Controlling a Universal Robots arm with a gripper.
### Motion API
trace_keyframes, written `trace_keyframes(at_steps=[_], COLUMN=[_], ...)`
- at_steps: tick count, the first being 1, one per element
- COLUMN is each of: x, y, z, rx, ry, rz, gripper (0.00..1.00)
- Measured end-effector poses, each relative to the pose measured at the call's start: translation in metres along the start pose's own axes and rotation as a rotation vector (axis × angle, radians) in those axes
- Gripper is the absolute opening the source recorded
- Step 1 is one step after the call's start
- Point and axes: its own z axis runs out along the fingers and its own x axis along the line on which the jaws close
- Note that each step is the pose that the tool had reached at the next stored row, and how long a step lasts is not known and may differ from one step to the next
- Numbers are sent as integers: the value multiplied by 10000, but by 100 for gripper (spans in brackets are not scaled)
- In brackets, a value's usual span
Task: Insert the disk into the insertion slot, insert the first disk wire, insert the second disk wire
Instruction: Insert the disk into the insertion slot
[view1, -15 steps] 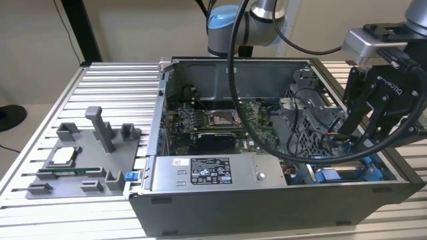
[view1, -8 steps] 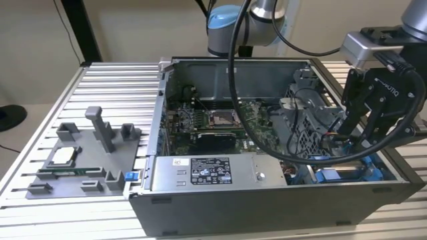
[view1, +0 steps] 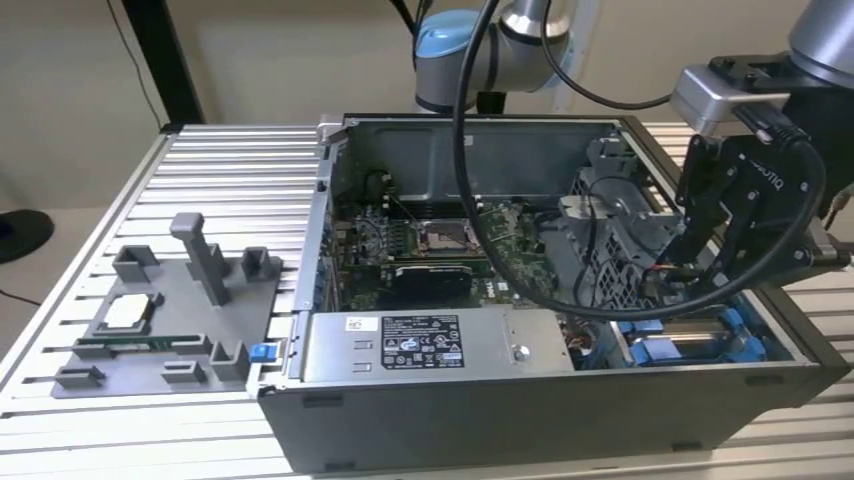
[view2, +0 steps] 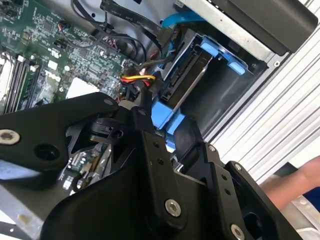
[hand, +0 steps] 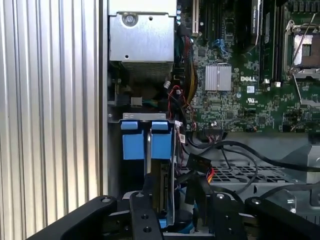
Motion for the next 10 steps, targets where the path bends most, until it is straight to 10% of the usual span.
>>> trace_keyframes(at_steps=[10], x=[-55], y=[-50], z=[67], rx=[2], ry=[-152], rz=[-3], gripper=[100])
